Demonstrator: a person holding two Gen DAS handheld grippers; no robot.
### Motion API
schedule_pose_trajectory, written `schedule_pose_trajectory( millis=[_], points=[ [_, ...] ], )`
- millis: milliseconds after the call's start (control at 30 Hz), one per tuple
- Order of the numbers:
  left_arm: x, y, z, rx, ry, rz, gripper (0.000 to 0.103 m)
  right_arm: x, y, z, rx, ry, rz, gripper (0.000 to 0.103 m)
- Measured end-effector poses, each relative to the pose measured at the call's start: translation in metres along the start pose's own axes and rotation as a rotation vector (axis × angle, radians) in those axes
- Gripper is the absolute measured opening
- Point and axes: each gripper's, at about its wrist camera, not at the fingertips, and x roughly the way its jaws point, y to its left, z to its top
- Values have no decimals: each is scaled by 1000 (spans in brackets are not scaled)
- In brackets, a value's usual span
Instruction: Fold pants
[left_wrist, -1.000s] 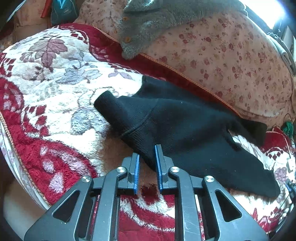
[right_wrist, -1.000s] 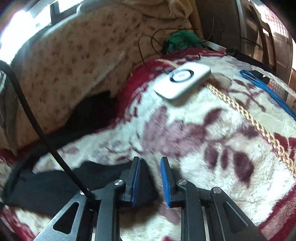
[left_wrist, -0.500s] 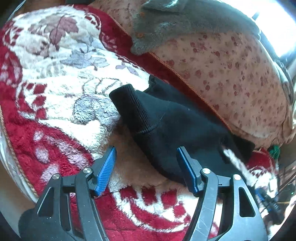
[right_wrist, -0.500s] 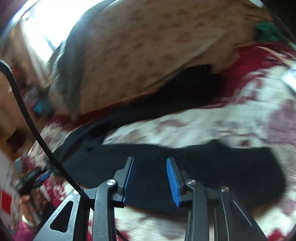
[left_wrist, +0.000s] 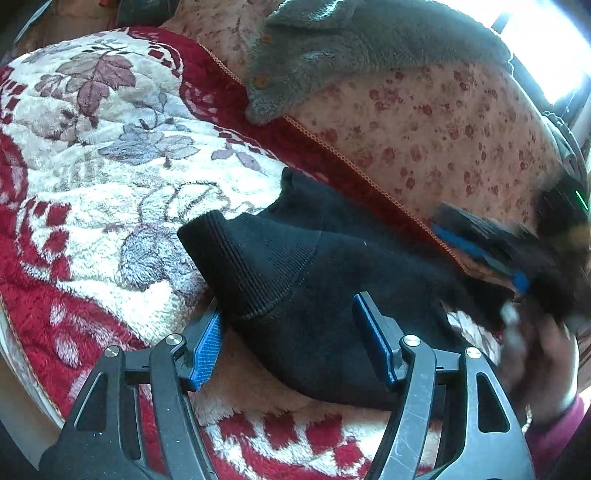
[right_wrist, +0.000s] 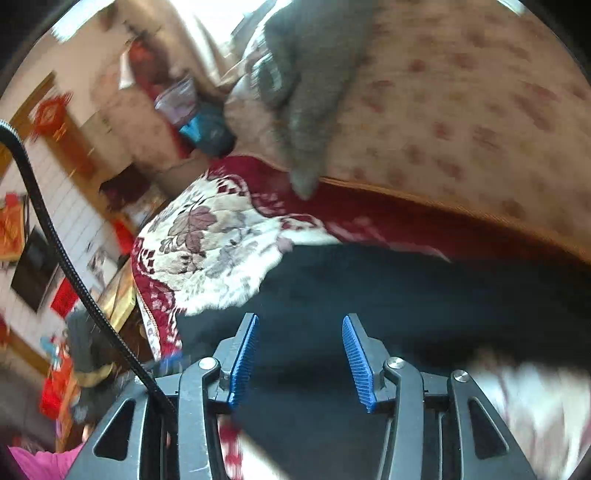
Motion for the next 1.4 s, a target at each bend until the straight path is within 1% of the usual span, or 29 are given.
schedule_pose_trajectory(
  millis=[67, 133, 167, 200, 233, 333, 367, 433, 500, 533, 567, 600, 633, 667, 700, 800, 867, 933, 1033, 1100, 1200, 1333, 1367, 1400],
  points=[
    [1, 3, 2, 5, -9, 26, 67, 40, 7, 24, -74, 61, -19, 48],
    [3, 6, 2, 2, -11, 25, 67, 74, 12, 39, -148, 114, -29, 48],
    [5, 6, 2, 4, -3, 22, 67, 90, 14, 44, -181, 137, -51, 49],
    [8, 7, 1, 6, 12, 19, 67, 104, 14, 48, -207, 153, -61, 49],
    [11, 9, 1, 4, 22, 20, 67, 115, 13, 51, -225, 174, -55, 52],
    [20, 11, -1, 3, 47, 16, 67, 149, 10, 54, -295, 259, -121, 65],
    [22, 11, -1, 7, 48, 18, 67, 163, 9, 53, -319, 306, -126, 65],
    [24, 12, -1, 7, 44, 13, 67, 182, 8, 51, -346, 354, -132, 65],
    [25, 14, 0, -4, 36, -9, 67, 184, 3, 51, -335, 329, -101, 65],
    [26, 16, 0, -18, 32, -22, 63, 183, -1, 50, -323, 315, -74, 57],
    [27, 20, 1, -37, 34, -37, 37, 181, -3, 49, -315, 296, -51, 48],
    [30, 21, 4, -47, 47, -49, 18, 181, -3, 49, -313, 282, -48, 42],
    [32, 22, 5, -59, 72, -68, 17, 179, -3, 49, -305, 268, -49, 32],
    [34, 23, 5, -69, 74, -74, 14, 177, -3, 49, -295, 260, -54, 25],
    [33, 21, 5, -56, 69, -80, 11, 176, -4, 50, -286, 256, -60, 23],
    [24, 13, 7, -19, 32, -75, 9, 177, 0, 52, -283, 253, -65, 18],
    [19, 15, 12, -22, 17, -90, 9, 177, 2, 56, -259, 249, -52, 11],
    [18, 19, 17, -36, 23, -102, 9, 177, 6, 58, -266, 245, -53, 8],
    [20, 24, 21, -34, 29, -100, 8, 181, 12, 62, -260, 241, -50, 7],
    [14, 27, 24, -26, 12, -96, 8, 183, 15, 65, -245, 231, -38, 7],
    [1, 41, 34, -32, -17, -88, 8, 184, 20, 72, -210, 204, 6, 6],
    [-1, 64, 44, -52, -24, -30, 8, 193, 40, 82, -198, 171, 49, 6],
    [1, 71, 46, -58, -10, -19, 8, 196, 45, 84, -198, 163, 52, 6],
    [6, 76, 47, -64, 21, -22, 8, 201, 49, 85, -185, 146, 40, 6]
  ],
)
